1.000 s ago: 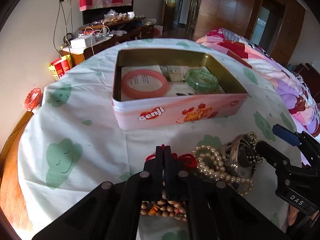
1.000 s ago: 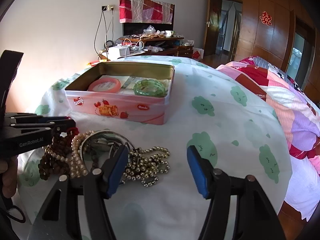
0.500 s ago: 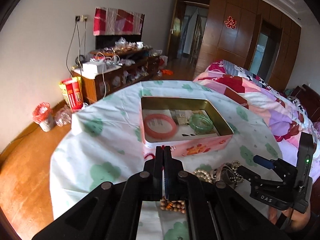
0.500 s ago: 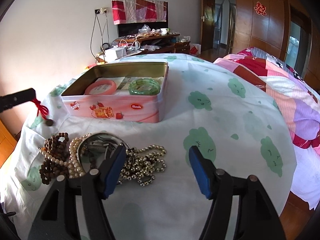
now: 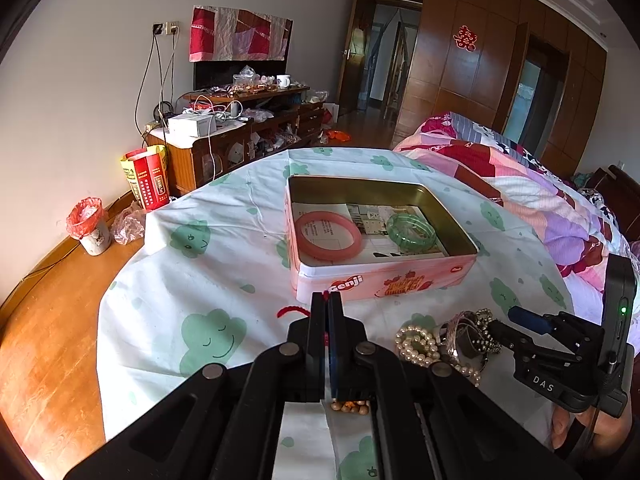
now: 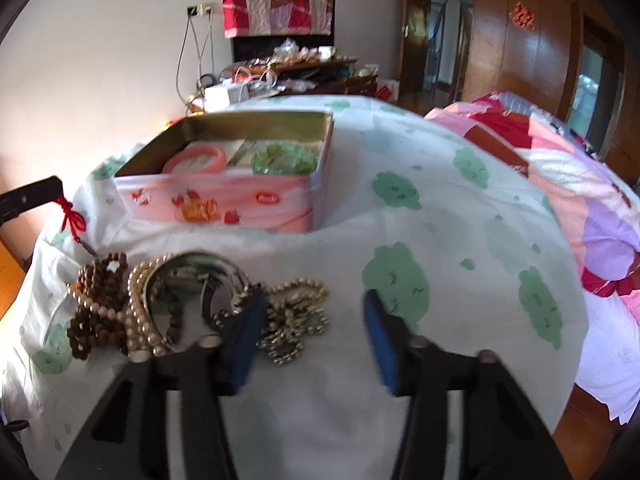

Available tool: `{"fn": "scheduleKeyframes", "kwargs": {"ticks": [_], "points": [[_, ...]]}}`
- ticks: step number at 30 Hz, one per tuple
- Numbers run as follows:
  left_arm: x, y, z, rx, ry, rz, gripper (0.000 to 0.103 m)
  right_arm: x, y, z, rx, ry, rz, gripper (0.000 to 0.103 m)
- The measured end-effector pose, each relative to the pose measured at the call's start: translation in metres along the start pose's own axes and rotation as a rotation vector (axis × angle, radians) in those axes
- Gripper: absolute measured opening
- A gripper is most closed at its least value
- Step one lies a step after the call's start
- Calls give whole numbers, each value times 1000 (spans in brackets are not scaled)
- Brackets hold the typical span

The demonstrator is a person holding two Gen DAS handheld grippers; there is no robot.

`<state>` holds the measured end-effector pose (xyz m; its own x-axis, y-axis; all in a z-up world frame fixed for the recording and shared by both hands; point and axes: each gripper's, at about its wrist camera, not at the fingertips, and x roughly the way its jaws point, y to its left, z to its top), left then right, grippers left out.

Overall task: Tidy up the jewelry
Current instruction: 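Grasp the red-string pendant with the left tool while the right tool grasps the silver bead chain, then carry the pendant onto the pink bangle while the right tool drops the chain into the jade bangle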

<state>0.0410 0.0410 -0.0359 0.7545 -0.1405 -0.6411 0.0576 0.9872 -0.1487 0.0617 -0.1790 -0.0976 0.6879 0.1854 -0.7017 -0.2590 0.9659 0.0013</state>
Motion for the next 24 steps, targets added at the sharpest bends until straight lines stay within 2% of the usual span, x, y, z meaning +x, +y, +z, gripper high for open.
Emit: {"fn": "scheduleKeyframes", "kwargs": {"ticks": [5,7,9,13,14,24], "points": [[1,-2,-2,3,5,-1,0,2,0,-3,-10,21,20,42],[1,-3,-2,5,6,-1,0,1,2,-4,-26,21,34,34],[1,-3,-2,4,6,-1,0,0,6,-6,-41,16,56,14],[1,-3,-3,2,3,-2,0,-4,13,-9,-82,-4,55,11],[0,-3,-2,1,1,-3,0,-5,13,-9,-81,-12,58,7],[-7,-2,1,2,-18,-10,0,-36,10,4,-87,-107,32,7]]}}
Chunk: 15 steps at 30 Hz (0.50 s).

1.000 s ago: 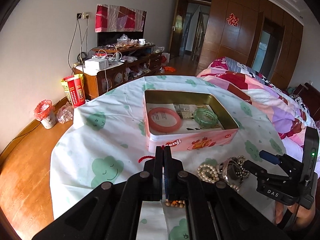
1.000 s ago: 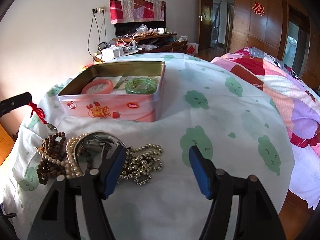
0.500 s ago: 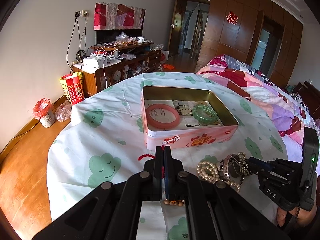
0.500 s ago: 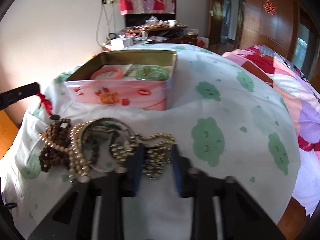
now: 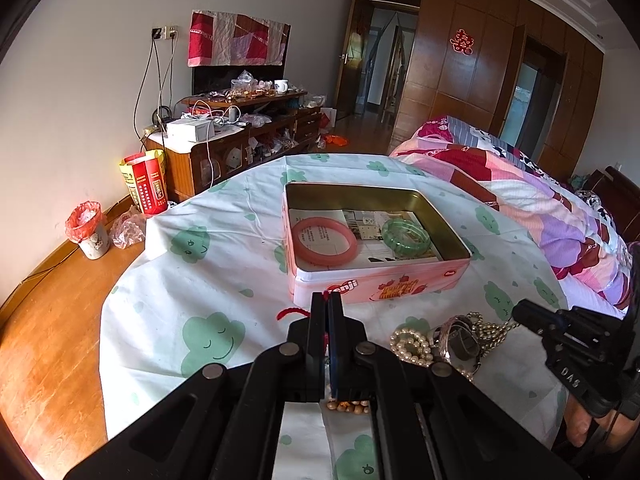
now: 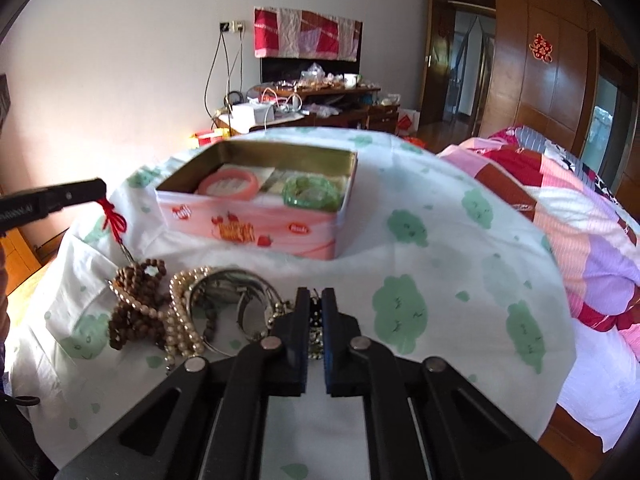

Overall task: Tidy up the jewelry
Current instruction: 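Carry the pendant onto the pink bangle while the right tool drops the chain into the jade bangle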

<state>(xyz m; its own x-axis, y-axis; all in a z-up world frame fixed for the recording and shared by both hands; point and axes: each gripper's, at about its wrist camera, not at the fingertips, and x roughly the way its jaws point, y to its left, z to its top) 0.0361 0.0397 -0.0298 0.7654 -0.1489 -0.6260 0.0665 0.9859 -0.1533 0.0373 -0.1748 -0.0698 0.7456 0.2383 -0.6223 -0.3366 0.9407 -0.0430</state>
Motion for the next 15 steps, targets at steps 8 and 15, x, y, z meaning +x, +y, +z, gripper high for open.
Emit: {"fn": "scheduleKeyframes", "kwargs": {"ticks": [8,15], "points": [[-5,-1,4,-1,-10,-7,0,-22,-6,15,20,-65,4,7],[-13,-2,13,8,-32,-8,0,-41,-7,31,23,-114,24,7]]}}
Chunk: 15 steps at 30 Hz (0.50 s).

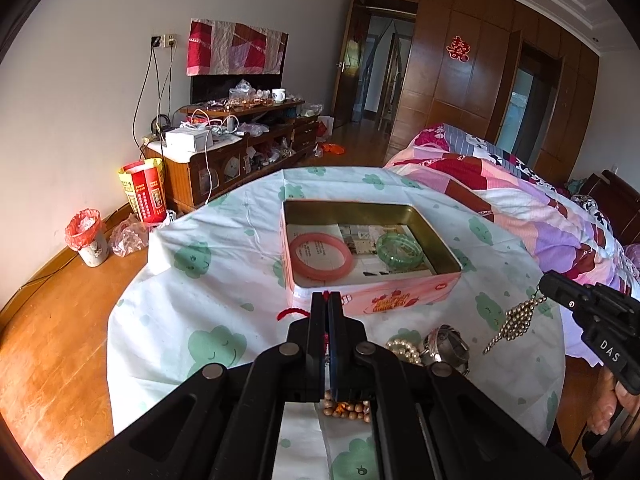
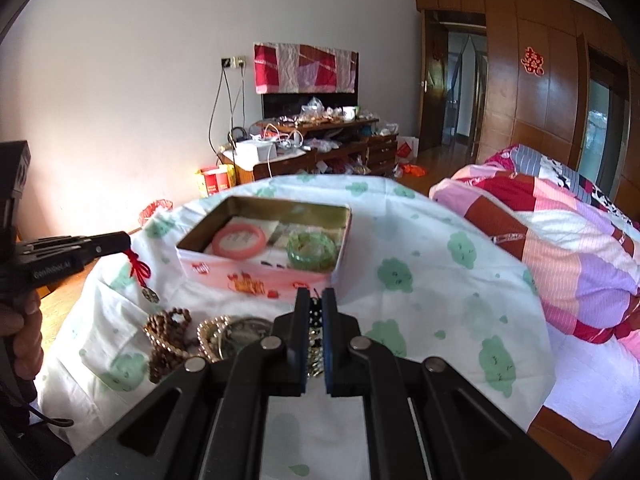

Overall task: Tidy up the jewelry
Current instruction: 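Carry the pendant onto the pink bangle while the right tool drops the chain into the jade bangle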

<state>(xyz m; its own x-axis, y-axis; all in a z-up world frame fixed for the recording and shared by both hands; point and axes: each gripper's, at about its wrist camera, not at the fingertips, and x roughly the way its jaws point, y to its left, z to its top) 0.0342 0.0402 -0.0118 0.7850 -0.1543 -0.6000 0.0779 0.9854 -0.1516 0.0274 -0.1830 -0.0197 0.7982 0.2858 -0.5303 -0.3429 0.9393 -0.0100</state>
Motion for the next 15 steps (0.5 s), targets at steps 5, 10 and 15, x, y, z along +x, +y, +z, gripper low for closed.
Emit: {"fn": "scheduleKeyframes", "kwargs": {"ticks": [5,10,15], "points": [[-5,-5,10,27,-19,4,0,-3,0,12,-16,-20,7,7],[-8,-12,24,64,-41,9,0,0,-1,24,-27,-28,14,7],[-6,-17,36,87,-50,11,0,4,-1,36,-30,-35,26,7]]}}
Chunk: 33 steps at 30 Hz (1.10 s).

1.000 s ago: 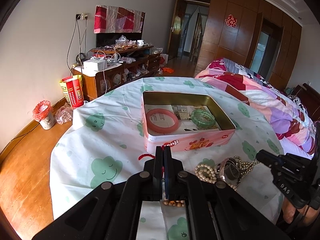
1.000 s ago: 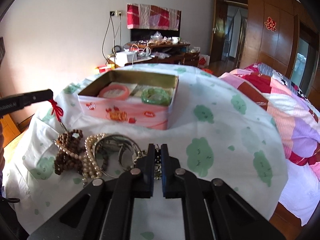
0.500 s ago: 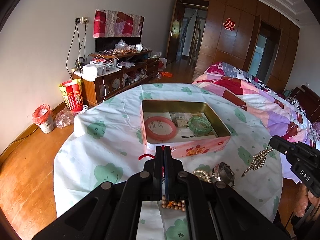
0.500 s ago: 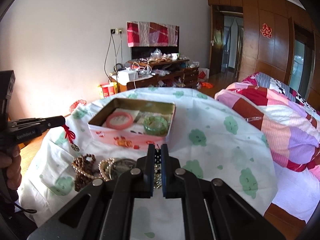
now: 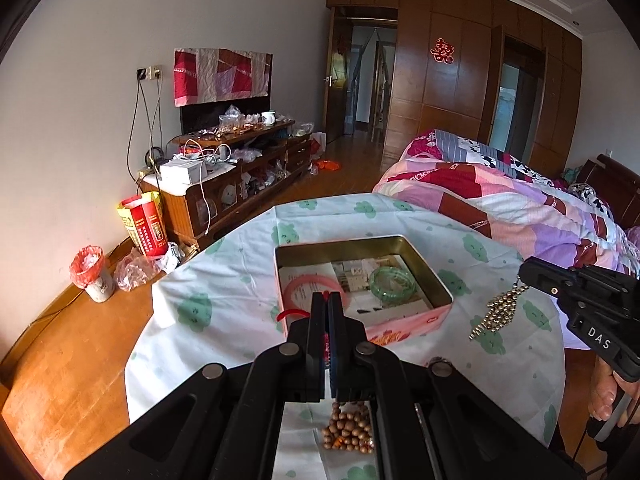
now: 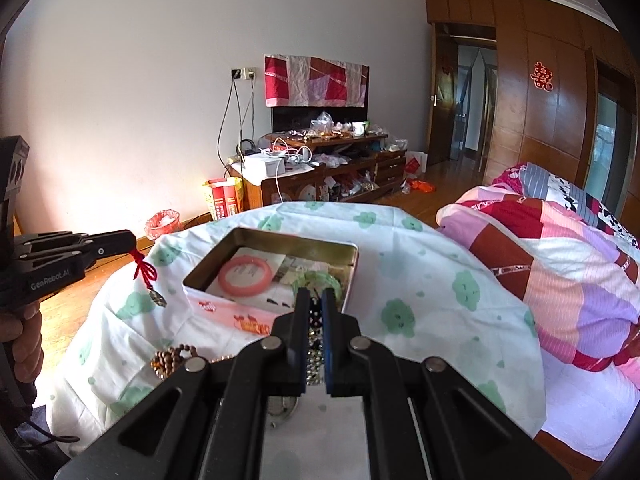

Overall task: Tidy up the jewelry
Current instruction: 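Carry the pendant onto the pink bangle while the right tool drops the chain into the jade bangle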

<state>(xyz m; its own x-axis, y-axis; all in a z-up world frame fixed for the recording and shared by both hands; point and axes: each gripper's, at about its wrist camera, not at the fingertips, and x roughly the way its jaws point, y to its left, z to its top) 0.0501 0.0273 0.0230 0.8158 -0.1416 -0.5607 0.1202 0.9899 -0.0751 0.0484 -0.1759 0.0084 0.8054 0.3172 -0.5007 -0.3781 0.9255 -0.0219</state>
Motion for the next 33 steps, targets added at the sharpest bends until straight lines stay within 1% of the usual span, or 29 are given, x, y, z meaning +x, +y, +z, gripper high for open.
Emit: {"fn": "scheduleKeyframes", "kwargs": {"ticks": [9,16,33], "points": [[18,-5,12,44,8,36,0,8,4,22,-27,-20,4,7],[32,-3,17,65,24,62,0,21,4,36,-42,-13,1,7],[61,4,37,99,59,95,0,58,7,51,-75,14,-18,7]]}}
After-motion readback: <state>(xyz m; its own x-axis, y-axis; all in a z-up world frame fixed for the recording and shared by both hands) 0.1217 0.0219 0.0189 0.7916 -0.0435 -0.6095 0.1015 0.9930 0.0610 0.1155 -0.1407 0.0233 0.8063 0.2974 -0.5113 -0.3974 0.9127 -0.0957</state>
